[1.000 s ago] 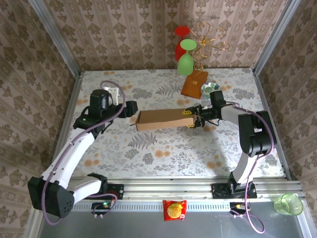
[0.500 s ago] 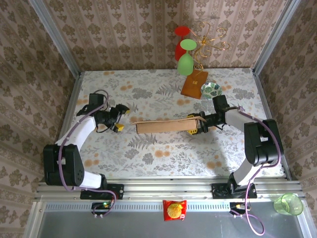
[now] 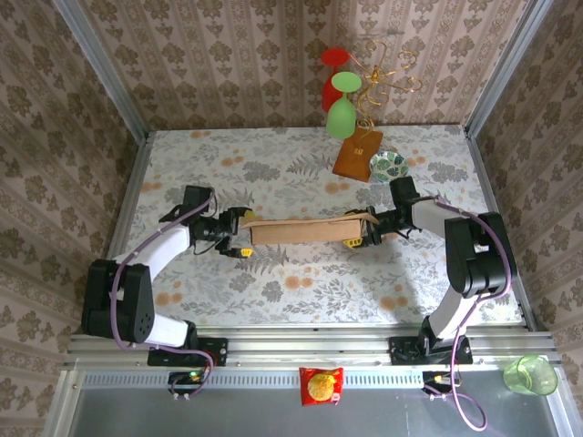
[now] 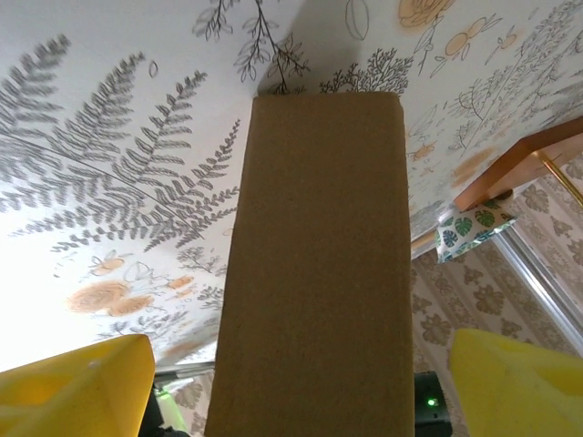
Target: Fold the paper box
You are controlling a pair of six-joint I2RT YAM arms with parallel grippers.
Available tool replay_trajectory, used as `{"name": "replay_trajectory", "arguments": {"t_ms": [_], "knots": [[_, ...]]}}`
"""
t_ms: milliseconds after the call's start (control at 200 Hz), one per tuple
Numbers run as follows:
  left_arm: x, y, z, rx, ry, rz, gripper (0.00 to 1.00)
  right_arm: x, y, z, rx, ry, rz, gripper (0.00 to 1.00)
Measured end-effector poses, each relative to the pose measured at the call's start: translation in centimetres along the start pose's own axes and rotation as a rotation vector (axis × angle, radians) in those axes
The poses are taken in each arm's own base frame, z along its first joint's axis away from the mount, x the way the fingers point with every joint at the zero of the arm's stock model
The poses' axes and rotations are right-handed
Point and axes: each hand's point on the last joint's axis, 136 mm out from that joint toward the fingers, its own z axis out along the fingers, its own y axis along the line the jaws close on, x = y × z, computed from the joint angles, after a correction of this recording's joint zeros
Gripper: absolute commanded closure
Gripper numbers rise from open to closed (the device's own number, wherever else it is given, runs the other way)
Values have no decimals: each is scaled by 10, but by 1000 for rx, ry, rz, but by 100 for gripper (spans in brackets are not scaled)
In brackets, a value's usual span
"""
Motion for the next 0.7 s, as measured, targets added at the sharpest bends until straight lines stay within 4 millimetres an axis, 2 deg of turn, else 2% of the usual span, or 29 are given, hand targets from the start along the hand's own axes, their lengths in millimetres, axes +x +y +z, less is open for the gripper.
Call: {"name": "replay_trajectory", "arguments": {"t_ms": [145, 345, 605, 700], "knots": [[11, -1, 16, 3, 35, -52, 18, 0, 1, 1, -2, 8, -3, 48], [21, -2, 29, 18, 61, -98, 29, -1, 3, 2, -3, 21, -4, 46], [17, -3, 29, 37, 46, -159, 47, -9, 6, 1, 3, 2, -36, 26], [16, -2, 26, 37, 31, -181, 53, -11, 12, -7, 16, -43, -61, 20]]}}
